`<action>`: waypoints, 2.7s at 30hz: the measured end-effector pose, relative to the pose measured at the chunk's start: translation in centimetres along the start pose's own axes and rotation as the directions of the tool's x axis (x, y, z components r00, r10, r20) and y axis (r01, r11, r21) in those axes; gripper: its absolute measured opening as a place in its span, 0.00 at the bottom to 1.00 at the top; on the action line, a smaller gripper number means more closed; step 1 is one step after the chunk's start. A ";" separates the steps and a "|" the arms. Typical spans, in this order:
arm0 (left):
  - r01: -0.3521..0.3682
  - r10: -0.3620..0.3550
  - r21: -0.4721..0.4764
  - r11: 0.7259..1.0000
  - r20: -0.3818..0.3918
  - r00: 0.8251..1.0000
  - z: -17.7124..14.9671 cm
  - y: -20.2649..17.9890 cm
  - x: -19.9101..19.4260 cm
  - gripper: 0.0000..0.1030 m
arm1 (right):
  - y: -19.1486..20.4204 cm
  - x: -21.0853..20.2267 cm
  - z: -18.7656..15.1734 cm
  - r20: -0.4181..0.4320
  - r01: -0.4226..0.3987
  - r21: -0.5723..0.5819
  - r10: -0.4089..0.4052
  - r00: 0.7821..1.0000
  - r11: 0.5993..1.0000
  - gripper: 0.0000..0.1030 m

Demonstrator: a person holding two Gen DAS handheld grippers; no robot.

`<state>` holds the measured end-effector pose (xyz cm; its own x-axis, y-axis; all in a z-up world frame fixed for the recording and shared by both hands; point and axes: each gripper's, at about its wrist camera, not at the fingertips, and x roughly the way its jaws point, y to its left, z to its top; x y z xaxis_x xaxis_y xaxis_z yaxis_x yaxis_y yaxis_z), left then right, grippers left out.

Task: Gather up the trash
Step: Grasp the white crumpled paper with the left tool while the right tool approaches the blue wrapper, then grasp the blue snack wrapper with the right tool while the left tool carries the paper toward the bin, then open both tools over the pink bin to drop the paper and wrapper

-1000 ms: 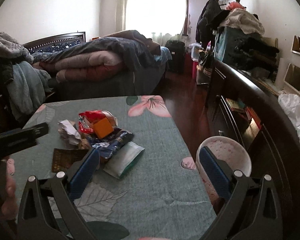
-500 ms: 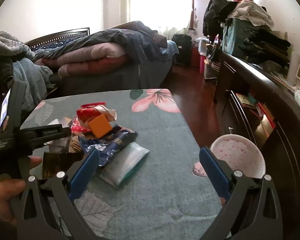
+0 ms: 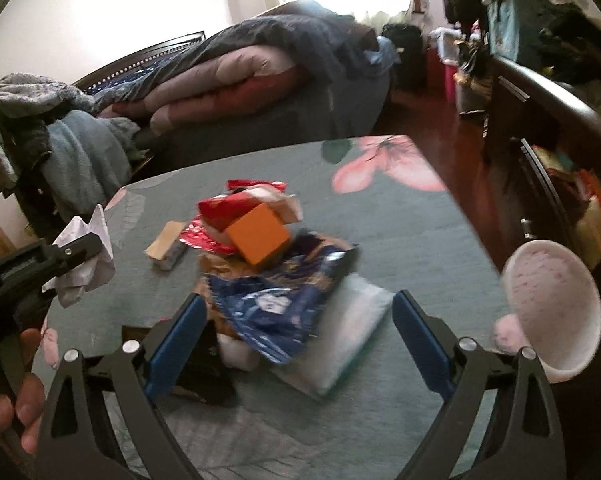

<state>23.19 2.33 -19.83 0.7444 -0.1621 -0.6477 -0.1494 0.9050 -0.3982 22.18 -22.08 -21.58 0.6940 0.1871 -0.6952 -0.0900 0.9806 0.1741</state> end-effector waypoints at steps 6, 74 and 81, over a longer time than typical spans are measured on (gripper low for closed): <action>0.015 -0.015 0.018 1.000 0.001 1.000 -0.1 0.1 -0.5 0.37 | 1.0 2.6 0.3 -0.058 -0.008 -0.023 0.007 0.998 1.000 0.36; 0.487 -0.357 0.483 0.727 -0.340 0.870 -11.9 -33.8 6.5 0.38 | -29.7 -7.6 -4.8 0.024 0.258 0.408 -0.292 0.956 0.876 0.07; 0.553 -0.343 0.441 0.706 -0.470 0.813 -14.3 -37.6 12.6 0.59 | -33.4 -4.3 -5.2 -0.010 0.312 0.419 -0.339 0.941 0.852 0.18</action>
<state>28.86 -39.39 -22.28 0.3508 -0.6272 -0.6954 0.5935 0.7233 -0.3529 18.52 -55.29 -28.02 0.6763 -0.1563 -0.7199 0.4394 0.8700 0.2239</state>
